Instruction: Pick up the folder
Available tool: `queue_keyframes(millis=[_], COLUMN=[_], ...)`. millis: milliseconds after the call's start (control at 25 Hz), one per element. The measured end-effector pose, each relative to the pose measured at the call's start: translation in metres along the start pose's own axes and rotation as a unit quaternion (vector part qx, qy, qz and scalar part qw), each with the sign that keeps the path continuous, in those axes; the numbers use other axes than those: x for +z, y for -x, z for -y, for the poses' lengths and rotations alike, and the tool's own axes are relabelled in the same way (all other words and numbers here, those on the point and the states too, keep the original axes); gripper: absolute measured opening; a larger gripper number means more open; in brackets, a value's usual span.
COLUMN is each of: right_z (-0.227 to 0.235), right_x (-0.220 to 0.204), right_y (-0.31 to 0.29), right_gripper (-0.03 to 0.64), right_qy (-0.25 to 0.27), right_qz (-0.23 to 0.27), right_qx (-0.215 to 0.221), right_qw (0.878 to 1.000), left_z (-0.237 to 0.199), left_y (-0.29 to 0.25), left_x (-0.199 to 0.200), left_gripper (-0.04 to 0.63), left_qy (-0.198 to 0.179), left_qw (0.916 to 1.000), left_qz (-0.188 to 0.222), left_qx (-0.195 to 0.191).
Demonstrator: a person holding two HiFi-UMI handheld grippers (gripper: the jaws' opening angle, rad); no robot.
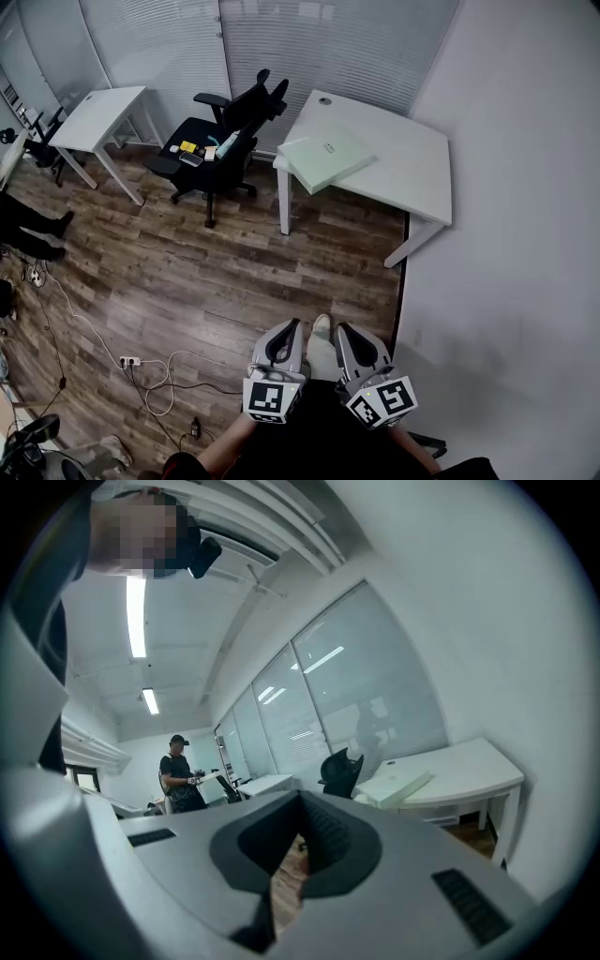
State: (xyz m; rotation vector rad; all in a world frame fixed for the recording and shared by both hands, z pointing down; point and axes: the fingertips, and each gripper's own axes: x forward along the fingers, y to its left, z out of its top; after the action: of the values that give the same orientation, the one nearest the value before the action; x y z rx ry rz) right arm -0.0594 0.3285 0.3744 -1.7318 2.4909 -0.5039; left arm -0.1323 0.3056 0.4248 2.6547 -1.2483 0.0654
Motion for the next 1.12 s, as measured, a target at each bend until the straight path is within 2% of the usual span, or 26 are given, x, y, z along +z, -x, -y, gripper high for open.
queue_keyframes(millis=[160, 320, 520, 1120], right_z=[0.013, 0.026, 0.03, 0.092], right_x=[-0.002, 0.0, 0.007, 0.021], right_y=[-0.013, -0.029, -0.045, -0.114], right_gripper=[-0.002, -0.002, -0.002, -0.002], right_qy=[-0.004, -0.003, -0.003, -0.008], right_qz=[0.001, 0.002, 0.002, -0.01], right_qx=[0.001, 0.009, 0.012, 0.018], right_qw=[1.0, 1.0, 1.0, 1.0], left_z=[-0.006, -0.015, -0.027, -0.054], left_y=[-0.012, -0.027, -0.033, -0.12], left_x=[-0.001, 0.002, 0.005, 0.007], left_gripper=[0.005, 0.005, 0.005, 0.005], left_qy=[-0.002, 0.019, 0.017, 0.023], left_qw=[1.0, 0.9995, 0.9991, 0.9986], left_qz=[-0.003, -0.018, -0.025, -0.032], left_qx=[0.003, 0.02, 0.031, 0.035])
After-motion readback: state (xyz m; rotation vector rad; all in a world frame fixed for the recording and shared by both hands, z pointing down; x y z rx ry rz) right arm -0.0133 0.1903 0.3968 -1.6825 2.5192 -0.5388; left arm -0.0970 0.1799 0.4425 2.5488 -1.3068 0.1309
